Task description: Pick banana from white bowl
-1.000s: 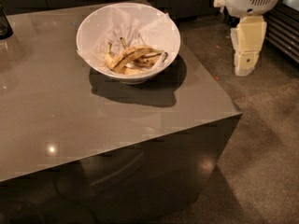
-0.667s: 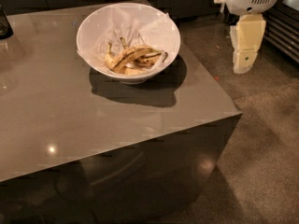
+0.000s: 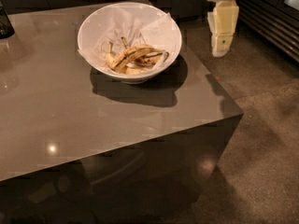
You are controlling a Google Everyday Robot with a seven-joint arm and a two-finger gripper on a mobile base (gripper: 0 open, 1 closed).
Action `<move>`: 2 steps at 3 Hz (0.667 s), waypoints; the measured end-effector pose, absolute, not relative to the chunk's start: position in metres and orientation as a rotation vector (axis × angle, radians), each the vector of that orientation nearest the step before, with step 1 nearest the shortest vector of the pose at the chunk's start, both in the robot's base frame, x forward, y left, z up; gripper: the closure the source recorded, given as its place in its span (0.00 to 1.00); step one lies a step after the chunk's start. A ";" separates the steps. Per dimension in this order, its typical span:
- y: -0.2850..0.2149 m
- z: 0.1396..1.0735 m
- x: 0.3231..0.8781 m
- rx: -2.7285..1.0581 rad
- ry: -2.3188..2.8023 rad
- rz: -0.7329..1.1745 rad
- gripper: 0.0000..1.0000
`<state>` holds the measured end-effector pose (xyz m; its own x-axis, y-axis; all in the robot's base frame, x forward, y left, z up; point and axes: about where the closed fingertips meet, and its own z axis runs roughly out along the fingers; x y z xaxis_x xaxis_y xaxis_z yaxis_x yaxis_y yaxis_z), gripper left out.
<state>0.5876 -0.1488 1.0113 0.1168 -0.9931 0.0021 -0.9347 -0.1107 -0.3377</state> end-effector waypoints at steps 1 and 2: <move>-0.113 1.018 0.622 -2.208 1.792 -0.352 0.00; -0.105 1.024 0.632 -2.180 1.755 -0.373 0.00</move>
Offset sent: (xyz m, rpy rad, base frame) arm 0.0313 0.0316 0.0057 -0.0084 -0.0230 0.0782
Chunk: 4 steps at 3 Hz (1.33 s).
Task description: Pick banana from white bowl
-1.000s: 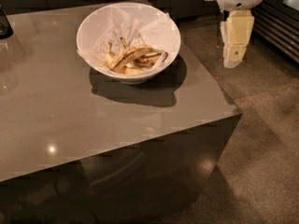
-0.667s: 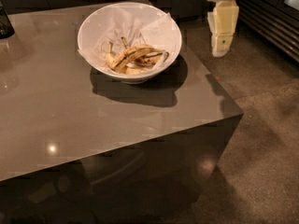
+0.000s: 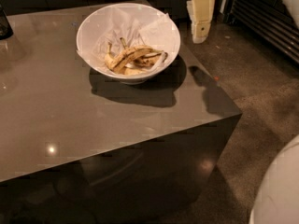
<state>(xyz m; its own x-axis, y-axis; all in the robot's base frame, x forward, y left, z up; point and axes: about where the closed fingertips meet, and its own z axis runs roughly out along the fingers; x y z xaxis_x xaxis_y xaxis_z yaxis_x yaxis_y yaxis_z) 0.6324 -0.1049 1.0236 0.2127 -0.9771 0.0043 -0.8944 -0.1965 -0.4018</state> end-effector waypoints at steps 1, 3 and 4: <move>-0.093 1.020 0.644 -2.165 1.708 -0.339 0.00; -0.063 1.001 0.676 -2.248 1.637 -0.290 0.00; -0.052 0.995 0.689 -2.284 1.600 -0.288 0.00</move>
Offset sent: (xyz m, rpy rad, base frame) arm 0.0353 0.0369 -0.0206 0.0427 0.0714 0.0950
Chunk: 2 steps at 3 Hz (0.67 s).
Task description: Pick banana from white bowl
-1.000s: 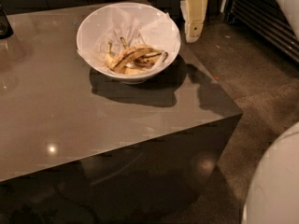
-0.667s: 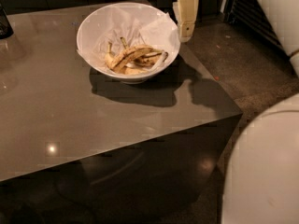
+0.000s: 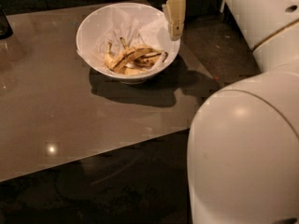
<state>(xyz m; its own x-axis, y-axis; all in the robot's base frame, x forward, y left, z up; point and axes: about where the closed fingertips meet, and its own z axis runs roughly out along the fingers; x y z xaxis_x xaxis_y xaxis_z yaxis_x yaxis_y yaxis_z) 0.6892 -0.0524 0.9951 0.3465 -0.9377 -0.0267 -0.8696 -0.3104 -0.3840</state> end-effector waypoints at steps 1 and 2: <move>-0.035 0.985 0.698 -2.331 1.557 -0.270 0.00; -0.023 0.976 0.705 -2.353 1.538 -0.252 0.00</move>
Offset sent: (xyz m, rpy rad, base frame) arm 0.0021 0.0278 -0.0266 -0.0593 0.1424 0.0825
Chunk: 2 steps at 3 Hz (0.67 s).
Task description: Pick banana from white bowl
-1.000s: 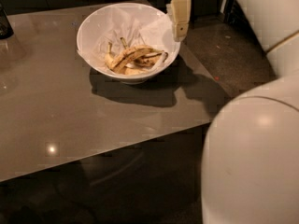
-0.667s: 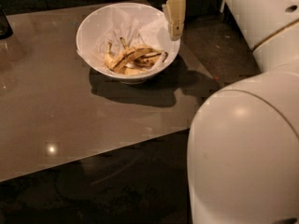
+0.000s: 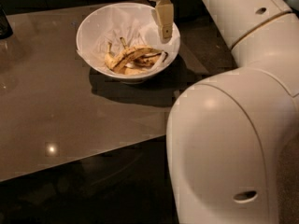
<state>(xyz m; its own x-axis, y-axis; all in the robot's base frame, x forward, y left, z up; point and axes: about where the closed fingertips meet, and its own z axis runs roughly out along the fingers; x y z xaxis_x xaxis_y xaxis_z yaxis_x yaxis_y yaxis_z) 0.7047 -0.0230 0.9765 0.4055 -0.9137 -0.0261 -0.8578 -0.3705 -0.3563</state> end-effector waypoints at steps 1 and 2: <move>-0.013 0.966 0.708 -2.360 1.539 -0.220 0.00; -0.005 0.955 0.707 -2.356 1.556 -0.175 0.03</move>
Offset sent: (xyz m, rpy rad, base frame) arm -0.0223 0.0109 -0.0323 -0.0037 0.1670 -0.0132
